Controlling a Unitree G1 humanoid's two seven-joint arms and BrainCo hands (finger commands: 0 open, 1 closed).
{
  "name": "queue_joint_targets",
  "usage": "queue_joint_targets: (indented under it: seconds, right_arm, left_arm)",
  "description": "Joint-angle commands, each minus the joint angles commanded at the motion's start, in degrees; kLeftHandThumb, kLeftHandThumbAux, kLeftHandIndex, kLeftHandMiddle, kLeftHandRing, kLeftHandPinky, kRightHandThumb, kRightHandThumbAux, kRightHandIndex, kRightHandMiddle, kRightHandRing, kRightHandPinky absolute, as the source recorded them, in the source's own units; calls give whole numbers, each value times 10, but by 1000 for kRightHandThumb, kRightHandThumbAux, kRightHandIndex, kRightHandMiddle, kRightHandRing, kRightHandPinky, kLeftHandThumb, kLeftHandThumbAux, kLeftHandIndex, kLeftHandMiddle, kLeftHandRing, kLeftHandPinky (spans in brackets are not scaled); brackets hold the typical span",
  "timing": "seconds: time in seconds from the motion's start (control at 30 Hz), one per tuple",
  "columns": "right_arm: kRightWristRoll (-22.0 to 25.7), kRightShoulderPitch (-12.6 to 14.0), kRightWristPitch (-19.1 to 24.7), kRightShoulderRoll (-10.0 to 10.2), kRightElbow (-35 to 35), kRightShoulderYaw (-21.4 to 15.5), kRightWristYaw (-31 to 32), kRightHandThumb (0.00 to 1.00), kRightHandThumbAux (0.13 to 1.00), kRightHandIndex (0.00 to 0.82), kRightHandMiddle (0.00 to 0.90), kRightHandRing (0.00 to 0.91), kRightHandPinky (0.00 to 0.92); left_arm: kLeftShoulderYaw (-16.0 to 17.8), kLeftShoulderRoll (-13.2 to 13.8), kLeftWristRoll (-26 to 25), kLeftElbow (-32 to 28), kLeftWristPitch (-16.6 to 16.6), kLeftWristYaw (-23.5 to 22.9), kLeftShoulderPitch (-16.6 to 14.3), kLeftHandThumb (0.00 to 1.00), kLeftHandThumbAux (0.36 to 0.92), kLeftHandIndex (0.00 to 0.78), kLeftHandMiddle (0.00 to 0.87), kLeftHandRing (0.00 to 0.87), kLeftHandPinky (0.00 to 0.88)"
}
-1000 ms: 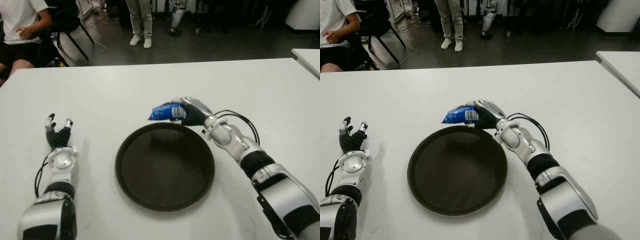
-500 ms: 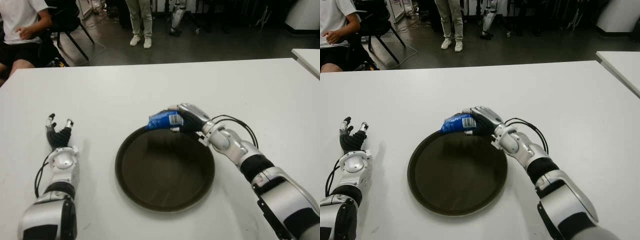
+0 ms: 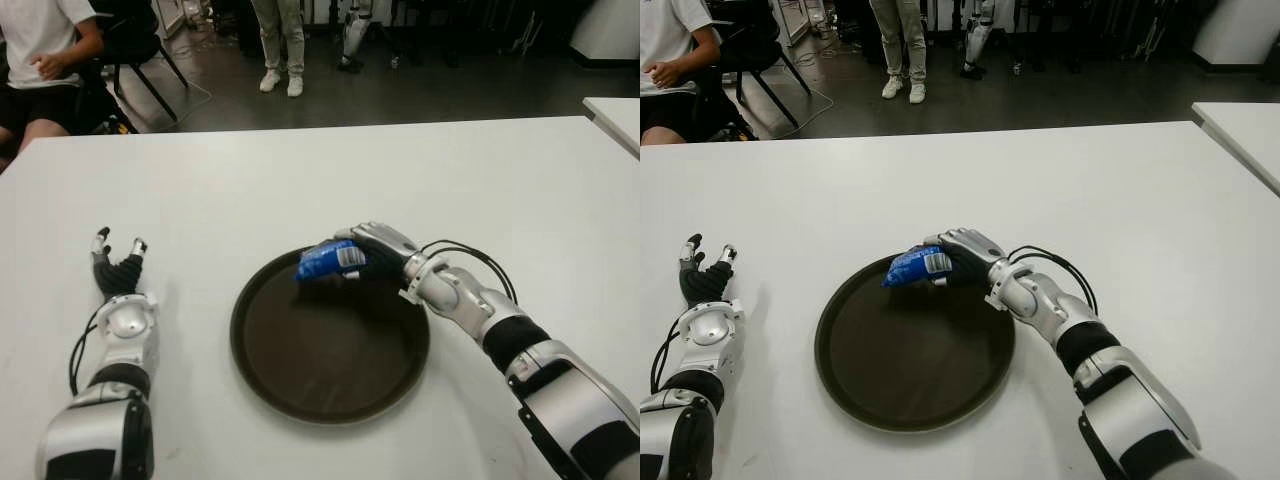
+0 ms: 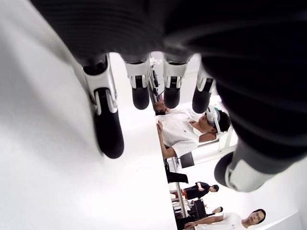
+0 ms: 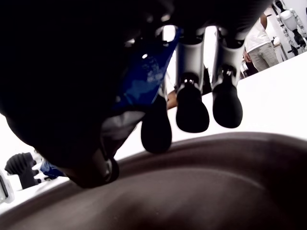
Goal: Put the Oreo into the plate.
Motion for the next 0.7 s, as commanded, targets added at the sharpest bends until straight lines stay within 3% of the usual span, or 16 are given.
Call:
queue_joint_targets:
  seconds: [0.7]
  right_arm:
    - [13,-4,11,4,5,-9,43,696,735,436,765,754,714]
  left_arm:
    - [3,1,-1,4,2,-5,-1,390,635,24,25,33,64]
